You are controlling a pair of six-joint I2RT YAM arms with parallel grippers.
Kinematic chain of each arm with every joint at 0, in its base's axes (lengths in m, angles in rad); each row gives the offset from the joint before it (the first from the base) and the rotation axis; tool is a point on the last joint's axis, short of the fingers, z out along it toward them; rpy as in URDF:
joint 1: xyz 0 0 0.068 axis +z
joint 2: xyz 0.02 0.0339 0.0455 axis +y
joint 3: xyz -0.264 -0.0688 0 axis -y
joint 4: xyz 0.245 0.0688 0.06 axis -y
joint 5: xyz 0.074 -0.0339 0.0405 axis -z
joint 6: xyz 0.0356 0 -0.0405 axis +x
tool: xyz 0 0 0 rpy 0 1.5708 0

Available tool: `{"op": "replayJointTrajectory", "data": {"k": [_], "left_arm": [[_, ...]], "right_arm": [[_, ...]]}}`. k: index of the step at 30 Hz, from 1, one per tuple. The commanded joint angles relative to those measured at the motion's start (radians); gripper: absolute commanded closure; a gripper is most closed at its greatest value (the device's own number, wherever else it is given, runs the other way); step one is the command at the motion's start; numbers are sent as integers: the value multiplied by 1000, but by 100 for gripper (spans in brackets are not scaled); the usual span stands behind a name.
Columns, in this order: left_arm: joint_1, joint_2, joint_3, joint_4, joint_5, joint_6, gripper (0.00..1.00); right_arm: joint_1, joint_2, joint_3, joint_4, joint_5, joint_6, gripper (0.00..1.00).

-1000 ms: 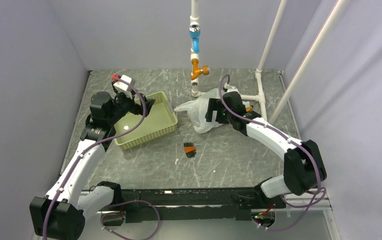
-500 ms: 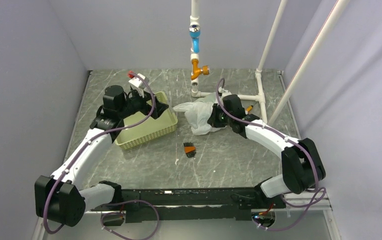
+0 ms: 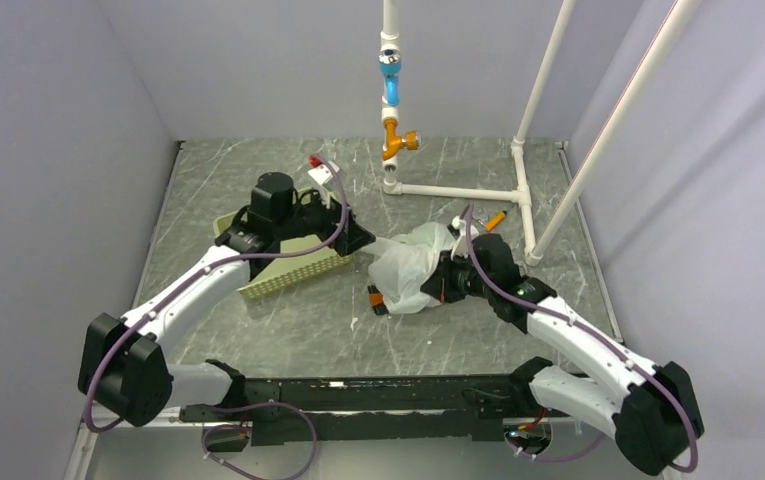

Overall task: Take the fake fruits out of the plastic bag
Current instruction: Move the plastic bag to the center of the board, then untie the plastic bag at the center of the board.

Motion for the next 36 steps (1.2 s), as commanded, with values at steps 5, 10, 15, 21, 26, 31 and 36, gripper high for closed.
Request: {"op": "replayJointTrajectory", "data": {"k": [5,10,15,21,26,31,36], "left_arm": [[-193,98,120,-138,-20,97,10],[-319,175,177,-243,-71,165,7],[-426,252,227,-313,-201,233,20],[-471,339,289,-385,-242,254,34],[-488,364,300,-402,-279,268,38],[-505,402,333,-444,-299,279,61],[-507,394,328,-439,-292,287,77]], "right_arm": [[133,-197,-178,81,-37,250,99],[179,-224,-150,-7,-2,252,83],[181,-363,6,-335,251,174,68],[180,-487,80,-447,435,217,54],[180,-460,100,-404,563,226,54],[178,-343,152,-387,707,226,52],[156,-245,171,-339,695,203,51]]}}
